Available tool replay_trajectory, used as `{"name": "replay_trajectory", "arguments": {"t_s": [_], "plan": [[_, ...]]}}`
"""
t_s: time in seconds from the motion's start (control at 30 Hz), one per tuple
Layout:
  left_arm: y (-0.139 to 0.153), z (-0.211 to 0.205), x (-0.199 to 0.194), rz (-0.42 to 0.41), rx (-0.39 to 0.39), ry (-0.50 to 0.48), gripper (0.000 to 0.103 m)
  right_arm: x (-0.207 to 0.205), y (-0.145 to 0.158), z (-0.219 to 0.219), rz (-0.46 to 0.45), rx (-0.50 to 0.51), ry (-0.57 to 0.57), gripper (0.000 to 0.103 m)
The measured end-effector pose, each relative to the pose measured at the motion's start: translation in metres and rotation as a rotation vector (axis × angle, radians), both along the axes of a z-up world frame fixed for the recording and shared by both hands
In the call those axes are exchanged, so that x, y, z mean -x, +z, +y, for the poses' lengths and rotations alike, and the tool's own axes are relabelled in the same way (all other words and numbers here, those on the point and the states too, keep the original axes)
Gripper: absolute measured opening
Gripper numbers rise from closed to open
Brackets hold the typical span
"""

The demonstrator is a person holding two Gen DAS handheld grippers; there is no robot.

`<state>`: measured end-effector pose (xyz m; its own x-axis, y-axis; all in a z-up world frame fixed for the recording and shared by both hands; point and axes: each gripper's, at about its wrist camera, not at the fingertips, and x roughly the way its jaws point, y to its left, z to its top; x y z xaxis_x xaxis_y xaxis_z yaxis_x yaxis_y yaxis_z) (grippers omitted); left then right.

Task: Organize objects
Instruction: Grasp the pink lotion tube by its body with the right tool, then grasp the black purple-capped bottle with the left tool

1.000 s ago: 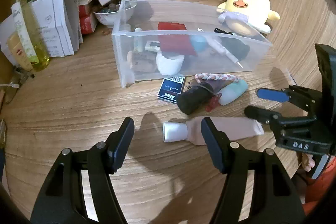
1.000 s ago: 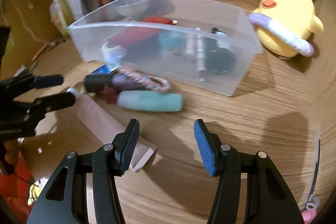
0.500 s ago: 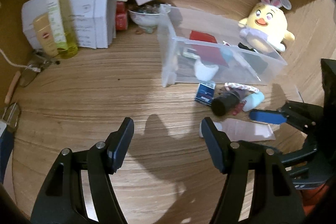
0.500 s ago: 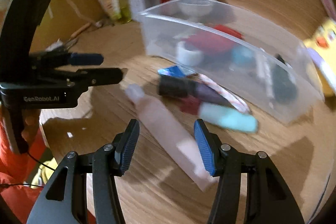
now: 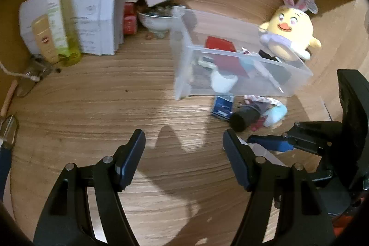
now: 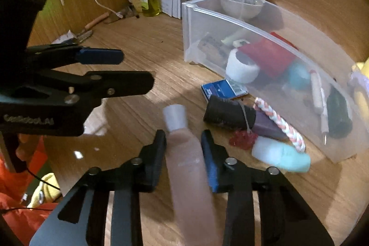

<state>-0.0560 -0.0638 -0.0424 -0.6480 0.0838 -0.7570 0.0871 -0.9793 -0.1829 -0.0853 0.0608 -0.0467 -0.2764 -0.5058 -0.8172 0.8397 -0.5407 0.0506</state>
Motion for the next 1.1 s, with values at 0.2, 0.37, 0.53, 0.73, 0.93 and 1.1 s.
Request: {"name": "replay_trajectory", "arguments": {"t_s": [0.2, 0.37, 0.53, 0.73, 0.93, 1.1], "plan": [[-0.003, 0.023, 0.015, -0.022, 0.017, -0.083, 0.069, 0.002, 0.004, 0.041, -0.038, 0.053, -0.092, 0.021], [-0.008, 0.048, 0.030, -0.047, 0.051, -0.156, 0.069, 0.008, 0.010, 0.076, -0.047, 0.108, -0.191, 0.021], [-0.013, 0.064, 0.047, -0.063, 0.077, -0.191, 0.069, 0.023, 0.014, 0.097, -0.055, 0.133, -0.268, 0.021], [-0.016, 0.072, 0.056, -0.048, 0.040, -0.230, 0.045, 0.031, 0.017, 0.112, -0.061, 0.154, -0.303, 0.021], [-0.017, 0.079, 0.048, -0.038, 0.067, -0.243, 0.035, 0.038, 0.018, 0.102, -0.063, 0.158, -0.290, 0.021], [-0.016, 0.072, 0.033, -0.043, 0.065, -0.232, 0.031, 0.034, 0.017, 0.093, -0.075, 0.159, -0.257, 0.021]]}}
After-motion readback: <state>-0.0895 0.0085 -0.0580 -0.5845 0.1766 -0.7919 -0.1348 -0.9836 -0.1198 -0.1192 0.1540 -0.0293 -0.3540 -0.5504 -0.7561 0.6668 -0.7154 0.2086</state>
